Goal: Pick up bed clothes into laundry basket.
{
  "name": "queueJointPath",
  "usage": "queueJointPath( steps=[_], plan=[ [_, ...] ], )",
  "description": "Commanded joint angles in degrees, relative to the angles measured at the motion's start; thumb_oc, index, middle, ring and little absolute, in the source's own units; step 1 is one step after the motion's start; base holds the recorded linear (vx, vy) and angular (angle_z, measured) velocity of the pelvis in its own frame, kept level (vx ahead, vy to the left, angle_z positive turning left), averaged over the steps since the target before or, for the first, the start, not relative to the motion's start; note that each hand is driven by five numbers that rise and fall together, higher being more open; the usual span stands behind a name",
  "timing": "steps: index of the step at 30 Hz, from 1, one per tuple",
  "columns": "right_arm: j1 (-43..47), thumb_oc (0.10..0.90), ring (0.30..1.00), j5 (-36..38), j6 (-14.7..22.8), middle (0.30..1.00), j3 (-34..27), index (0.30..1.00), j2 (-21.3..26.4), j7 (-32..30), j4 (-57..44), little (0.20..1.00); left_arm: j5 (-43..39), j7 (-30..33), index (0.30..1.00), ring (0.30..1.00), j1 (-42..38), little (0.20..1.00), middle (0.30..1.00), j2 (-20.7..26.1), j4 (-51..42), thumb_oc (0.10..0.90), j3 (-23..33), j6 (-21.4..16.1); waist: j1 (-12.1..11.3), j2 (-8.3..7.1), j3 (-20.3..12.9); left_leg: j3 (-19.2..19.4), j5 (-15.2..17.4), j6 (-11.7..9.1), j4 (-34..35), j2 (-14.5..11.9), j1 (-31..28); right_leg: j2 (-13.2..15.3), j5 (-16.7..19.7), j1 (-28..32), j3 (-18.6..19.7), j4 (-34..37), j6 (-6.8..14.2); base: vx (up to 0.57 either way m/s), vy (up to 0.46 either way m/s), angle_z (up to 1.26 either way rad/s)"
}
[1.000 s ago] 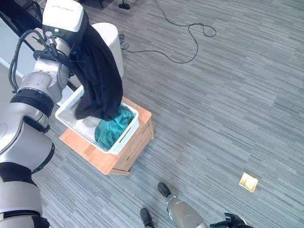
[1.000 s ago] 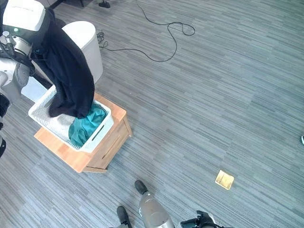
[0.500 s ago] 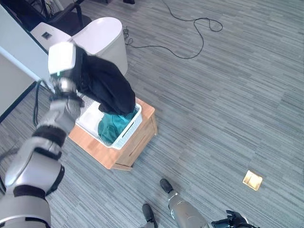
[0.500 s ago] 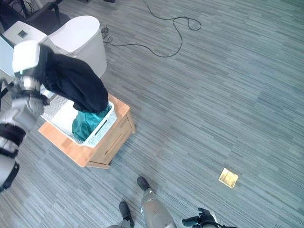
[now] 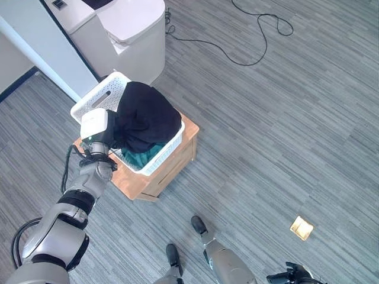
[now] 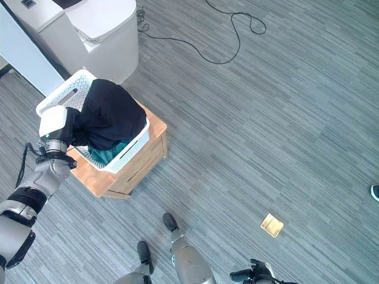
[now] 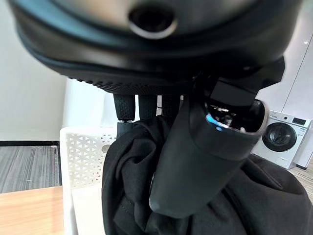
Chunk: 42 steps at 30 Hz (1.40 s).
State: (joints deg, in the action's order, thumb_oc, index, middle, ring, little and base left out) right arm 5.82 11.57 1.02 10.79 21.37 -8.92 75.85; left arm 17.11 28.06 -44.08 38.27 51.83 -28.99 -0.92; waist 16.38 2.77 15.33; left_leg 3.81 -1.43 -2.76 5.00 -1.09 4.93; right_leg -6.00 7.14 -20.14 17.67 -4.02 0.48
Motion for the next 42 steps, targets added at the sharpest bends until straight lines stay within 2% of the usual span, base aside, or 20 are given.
queueJointPath(
  steps=[1,2,6,10,11,13,14,18,21,22,23,26,32,35,37,40,42],
  plan=[
    [-3.0,0.8,0.9,1.2,-0.4,0.9,1.9,0.9,0.5,-1.2,2.3,0.9,2.3,2.4,0.611,0.611,-6.5,0.611,0.611,1.5,3.7,0.607,1.8,0.0,0.3,-3.15,-2.8,-1.0,2.1,-1.0,0.0,2.3,2.3,1.6,-4.7,6.5,4.9,7.6,6.2,-0.04,-0.022,0.01],
    [-2.8,0.8,0.9,1.1,-0.4,0.9,2.3,0.9,0.3,-1.3,2.2,0.9,2.8,1.9,0.9,0.9,-6.3,0.9,0.9,1.0,5.1,0.8,1.3,0.4,0.4,-3.13,-2.7,-0.9,2.1,-1.0,0.0,2.3,2.4,1.5,-4.6,6.4,4.9,7.5,6.2,-0.05,-0.022,0.0],
    [-1.7,0.8,0.9,0.1,-0.4,0.9,4.0,0.9,-0.3,-1.6,2.6,0.9,4.7,-0.1,0.9,0.9,-4.2,0.9,0.9,-1.9,11.6,0.8,-0.9,1.2,0.7,-2.98,-2.6,-0.5,2.0,-1.0,0.0,1.9,2.7,1.3,-4.6,6.0,5.0,7.5,6.1,-0.03,-0.002,-0.02],
    [-0.4,0.8,0.9,-1.0,-0.8,0.9,4.6,0.9,-0.1,-1.7,3.0,0.9,5.0,-2.1,0.9,0.9,0.1,0.9,0.9,-3.8,15.8,0.8,0.2,1.9,0.7,-2.79,-2.9,0.1,2.1,-1.0,0.0,1.7,2.9,1.2,-4.6,5.9,5.2,7.6,6.0,-0.02,0.011,-0.11],
    [0.6,0.8,0.9,-1.6,-1.0,0.9,4.6,0.9,0.1,-1.6,3.1,0.9,3.7,-2.7,0.9,0.9,2.3,0.9,0.9,-4.3,17.5,0.8,1.9,1.9,0.5,-2.69,-3.2,0.3,2.2,-1.0,0.0,1.6,2.8,1.0,-4.6,5.9,5.2,7.6,5.9,-0.01,0.016,-0.17],
    [1.3,0.8,0.9,-1.9,-1.2,0.9,4.6,0.9,1.0,-1.1,3.0,0.9,2.7,-3.1,0.9,0.9,4.4,0.9,0.9,-3.6,18.6,0.8,3.5,1.7,0.1,-2.59,-3.5,0.3,2.2,-1.0,0.0,1.5,2.7,1.0,-4.7,6.0,5.2,7.6,5.9,-0.01,0.016,-0.19],
    [1.4,0.8,0.9,-2.6,-1.6,0.9,4.7,0.9,1.3,-0.6,3.0,0.9,1.7,-3.4,0.9,0.9,6.3,0.9,0.9,-1.9,18.6,0.8,5.2,1.4,-0.4,-2.52,-4.1,0.3,2.2,-1.0,0.0,1.4,2.3,1.1,-4.8,6.4,5.1,7.6,5.9,0.01,0.009,-0.1],
    [0.9,0.8,0.9,-3.6,-1.6,0.9,5.2,0.9,1.4,-0.1,2.9,0.9,1.5,-3.0,0.9,0.9,7.0,0.9,0.9,2.0,17.5,0.8,6.2,1.1,-1.3,-2.71,-5.0,0.1,2.2,-1.0,0.0,1.4,1.6,1.5,-5.0,7.4,4.6,7.6,5.9,0.01,-0.002,0.01],
    [0.9,0.8,0.9,-3.6,-1.5,0.9,5.3,0.9,1.5,0.1,2.7,0.9,1.3,-1.7,0.9,0.9,5.0,0.9,0.9,6.2,15.2,0.8,6.5,0.9,-2.3,-3.29,-5.4,-0.1,2.2,-1.0,0.0,1.5,0.8,1.7,-5.1,8.1,3.9,7.6,6.0,0.01,-0.008,0.03],
    [1.0,0.8,0.9,-3.6,-1.5,0.9,5.3,0.9,1.4,0.1,2.7,0.9,1.3,-1.7,0.9,0.9,5.0,0.9,0.9,6.3,15.2,0.8,6.5,0.9,-2.2,-3.36,-5.4,-0.2,2.2,-1.0,0.0,1.5,0.7,1.7,-5.1,8.1,3.9,7.6,6.0,0.0,-0.022,0.03],
    [1.2,0.8,0.9,-3.2,-1.4,0.9,5.5,0.9,1.4,0.1,2.5,0.9,1.1,-0.7,0.9,0.9,3.2,0.9,0.9,8.5,13.6,0.8,6.7,0.8,-2.7,-3.8,-5.7,-0.3,2.2,-0.9,0.0,1.5,0.4,1.8,-5.1,8.4,3.5,7.5,6.1,0.01,-0.018,0.04],
    [2.0,0.8,0.9,-2.2,-1.1,0.9,6.0,0.9,0.8,0.3,2.0,0.9,0.8,0.9,0.9,0.9,-0.8,0.9,0.9,11.1,11.7,0.8,6.2,0.9,-3.2,-4.91,-6.4,-0.4,2.2,-0.8,0.0,1.6,-0.2,2.0,-5.0,8.9,3.2,7.5,6.3,0.0,-0.006,0.05],
    [2.0,0.8,0.9,-1.2,-0.9,0.9,6.9,0.9,0.1,0.9,1.6,0.9,1.2,2.0,0.9,0.9,-8.1,0.9,0.9,13.8,11.4,0.8,3.2,1.3,-3.3,-5.88,-7.7,-0.5,2.3,-0.7,0.0,1.6,-0.5,2.1,-4.9,9.0,3.0,7.6,6.5,0.01,-0.01,0.09],
    [1.1,0.8,0.9,-0.6,-0.7,0.9,7.1,0.9,-0.5,0.7,1.6,0.9,1.6,3.0,0.9,0.9,-14.4,0.9,0.9,15.2,10.4,0.8,0.5,2.0,-3.0,-5.91,-8.4,-0.5,2.3,-0.6,0.0,1.8,-0.4,2.2,-4.6,8.8,2.7,7.8,6.8,0.0,0.0,0.0],
    [0.7,0.8,0.9,-0.8,-0.6,0.9,7.1,0.9,-0.7,0.6,1.6,0.9,1.7,3.9,0.9,0.9,-15.9,0.9,0.9,15.9,8.7,0.8,0.3,1.8,-3.0,-5.85,-8.6,-0.5,2.4,-0.5,0.0,1.9,-0.4,2.3,-4.5,8.8,2.7,7.8,6.9,0.0,0.0,0.0],
    [0.5,0.8,0.9,-1.2,-0.6,0.9,7.0,0.9,-0.9,0.2,1.2,0.9,-0.2,6.1,0.9,0.9,-17.8,0.9,0.9,16.4,3.2,0.8,1.7,0.1,-3.2,-5.85,-8.7,-0.7,2.4,-0.3,0.0,2.3,-0.4,2.5,-4.4,8.8,2.7,7.9,7.1,-0.01,0.011,0.0],
    [0.2,0.8,0.9,-2.5,-0.5,0.9,6.9,0.9,-0.8,-0.3,0.1,0.9,-6.0,7.8,0.9,0.9,-16.8,0.9,0.9,15.7,-5.1,0.8,5.8,-3.4,-3.6,-6.26,-8.9,-0.9,2.4,-0.2,0.0,2.5,-0.6,2.7,-4.3,9.0,2.4,8.0,7.3,-0.01,0.016,0.0]
  ],
)
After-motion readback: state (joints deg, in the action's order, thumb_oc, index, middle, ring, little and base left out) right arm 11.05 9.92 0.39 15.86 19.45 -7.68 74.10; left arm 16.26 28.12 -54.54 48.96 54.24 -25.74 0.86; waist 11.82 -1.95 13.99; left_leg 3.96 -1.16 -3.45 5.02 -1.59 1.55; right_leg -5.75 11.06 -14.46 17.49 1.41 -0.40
